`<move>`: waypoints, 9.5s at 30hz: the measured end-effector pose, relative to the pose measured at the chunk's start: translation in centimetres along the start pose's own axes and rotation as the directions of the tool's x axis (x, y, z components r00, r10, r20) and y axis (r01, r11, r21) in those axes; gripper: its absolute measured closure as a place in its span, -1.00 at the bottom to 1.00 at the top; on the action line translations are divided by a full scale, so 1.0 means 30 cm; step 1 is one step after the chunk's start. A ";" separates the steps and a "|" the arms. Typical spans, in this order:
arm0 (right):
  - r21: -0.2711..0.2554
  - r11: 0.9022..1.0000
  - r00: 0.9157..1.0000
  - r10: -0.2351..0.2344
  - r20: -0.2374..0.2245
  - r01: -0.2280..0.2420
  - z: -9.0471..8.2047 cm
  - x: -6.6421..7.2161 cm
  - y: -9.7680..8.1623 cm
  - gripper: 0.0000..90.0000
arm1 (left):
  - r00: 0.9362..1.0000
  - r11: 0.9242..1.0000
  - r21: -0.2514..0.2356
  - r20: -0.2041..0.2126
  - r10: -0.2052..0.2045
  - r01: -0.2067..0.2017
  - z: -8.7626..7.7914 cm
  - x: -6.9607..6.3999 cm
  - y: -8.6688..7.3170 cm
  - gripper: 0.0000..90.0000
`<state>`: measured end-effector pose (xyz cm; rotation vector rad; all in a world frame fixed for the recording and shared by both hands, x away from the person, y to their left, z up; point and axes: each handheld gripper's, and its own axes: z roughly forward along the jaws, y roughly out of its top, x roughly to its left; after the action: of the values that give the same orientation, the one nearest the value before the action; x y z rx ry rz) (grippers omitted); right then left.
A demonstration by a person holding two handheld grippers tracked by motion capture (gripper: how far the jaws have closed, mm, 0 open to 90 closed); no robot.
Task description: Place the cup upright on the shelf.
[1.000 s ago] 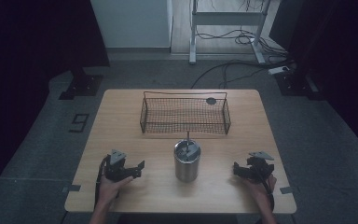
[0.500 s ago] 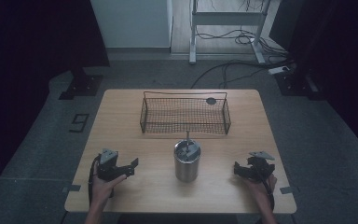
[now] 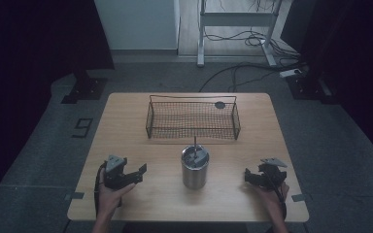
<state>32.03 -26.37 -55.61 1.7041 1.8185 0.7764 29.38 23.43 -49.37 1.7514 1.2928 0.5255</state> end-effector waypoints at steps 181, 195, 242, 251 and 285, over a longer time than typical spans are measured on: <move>-0.006 1.000 1.000 0.013 0.011 -0.013 0.000 -0.005 0.000 -0.94 | 0.951 0.970 -0.096 0.197 0.240 -0.225 0.132 -0.357 0.319 -0.91; -0.006 1.000 1.000 0.014 0.011 -0.014 0.000 -0.005 0.000 -0.94 | 0.955 0.971 -0.097 0.184 0.233 -0.219 0.139 -0.335 0.351 -0.91; -0.007 1.000 1.000 0.011 0.010 -0.011 -0.001 -0.008 0.000 -0.93 | 0.963 0.969 -0.098 0.132 0.237 -0.225 0.210 -0.262 0.510 -0.91; -0.008 1.000 1.000 0.012 0.010 -0.012 -0.001 -0.008 0.000 -0.93 | 0.966 0.971 -0.092 0.122 0.229 -0.219 0.239 -0.247 0.543 -0.91; -0.009 1.000 1.000 0.011 0.008 -0.011 -0.001 -0.009 -0.001 -0.92 | 0.981 0.984 -0.065 0.090 0.172 -0.167 0.368 -0.157 0.667 -0.91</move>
<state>32.00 -26.65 -55.60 1.7106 1.7997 0.7800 46.87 13.14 -37.83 1.8262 1.0584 0.5617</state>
